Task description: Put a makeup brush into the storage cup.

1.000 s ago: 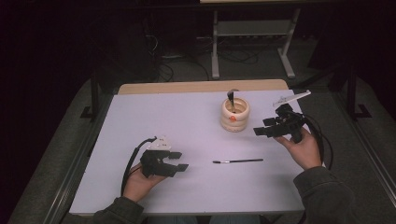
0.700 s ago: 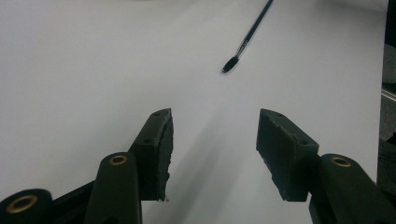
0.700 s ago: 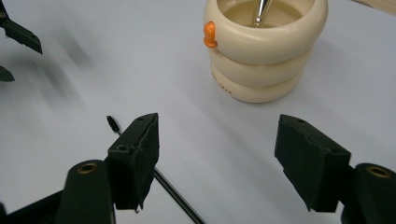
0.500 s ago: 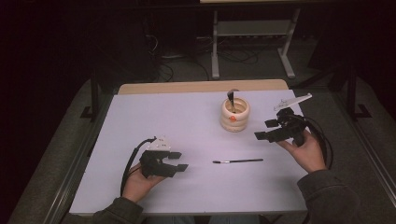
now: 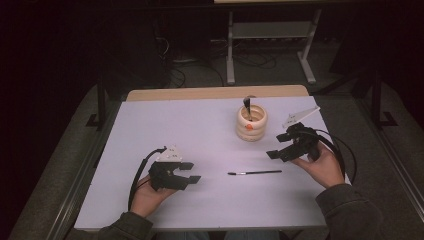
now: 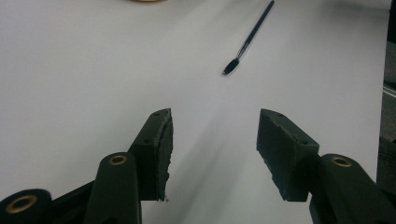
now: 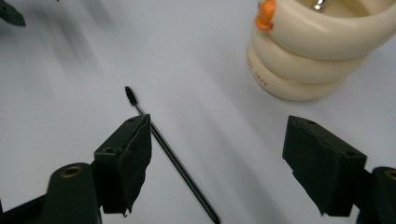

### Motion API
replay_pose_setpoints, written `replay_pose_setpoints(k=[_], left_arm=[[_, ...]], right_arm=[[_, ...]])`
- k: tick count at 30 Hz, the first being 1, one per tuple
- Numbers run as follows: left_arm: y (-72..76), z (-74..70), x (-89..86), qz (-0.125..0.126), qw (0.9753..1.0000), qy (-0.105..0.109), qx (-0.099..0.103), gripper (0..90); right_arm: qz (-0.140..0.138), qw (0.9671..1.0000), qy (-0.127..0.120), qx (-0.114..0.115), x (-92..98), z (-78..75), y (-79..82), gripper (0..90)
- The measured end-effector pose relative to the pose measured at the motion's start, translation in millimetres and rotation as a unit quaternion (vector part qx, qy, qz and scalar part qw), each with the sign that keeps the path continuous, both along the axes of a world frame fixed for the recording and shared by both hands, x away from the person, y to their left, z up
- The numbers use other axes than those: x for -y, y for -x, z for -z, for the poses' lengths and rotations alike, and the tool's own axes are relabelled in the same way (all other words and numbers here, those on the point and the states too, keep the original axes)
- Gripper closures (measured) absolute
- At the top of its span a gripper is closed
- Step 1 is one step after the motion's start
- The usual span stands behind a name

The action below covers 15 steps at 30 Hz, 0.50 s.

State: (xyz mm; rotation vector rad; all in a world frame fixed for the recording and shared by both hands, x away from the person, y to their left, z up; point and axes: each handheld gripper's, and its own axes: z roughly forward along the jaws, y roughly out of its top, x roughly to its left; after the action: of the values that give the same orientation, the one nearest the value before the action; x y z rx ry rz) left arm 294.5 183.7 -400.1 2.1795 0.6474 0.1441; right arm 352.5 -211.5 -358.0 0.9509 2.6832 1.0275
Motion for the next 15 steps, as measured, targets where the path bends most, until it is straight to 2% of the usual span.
replay_pose_setpoints(k=[3,10,15], left_arm=[[-0.1,-0.8,-1.0,-0.001,1.0000,0.000,0.003,45.5],[0.0,-0.4,-0.7,-0.002,1.0000,0.002,0.003,45.5],[0.1,-0.5,-0.2,-0.002,1.0000,0.000,0.003,45.5]], right_arm=[[-0.013,0.9999,0.005,0.002,-5.7,4.4,1.3,26.9],[-0.023,0.9995,0.013,-0.015,-9.6,20.5,5.0,30.2],[-0.043,0.9988,0.020,-0.016,-15.4,25.4,6.0,33.6]])
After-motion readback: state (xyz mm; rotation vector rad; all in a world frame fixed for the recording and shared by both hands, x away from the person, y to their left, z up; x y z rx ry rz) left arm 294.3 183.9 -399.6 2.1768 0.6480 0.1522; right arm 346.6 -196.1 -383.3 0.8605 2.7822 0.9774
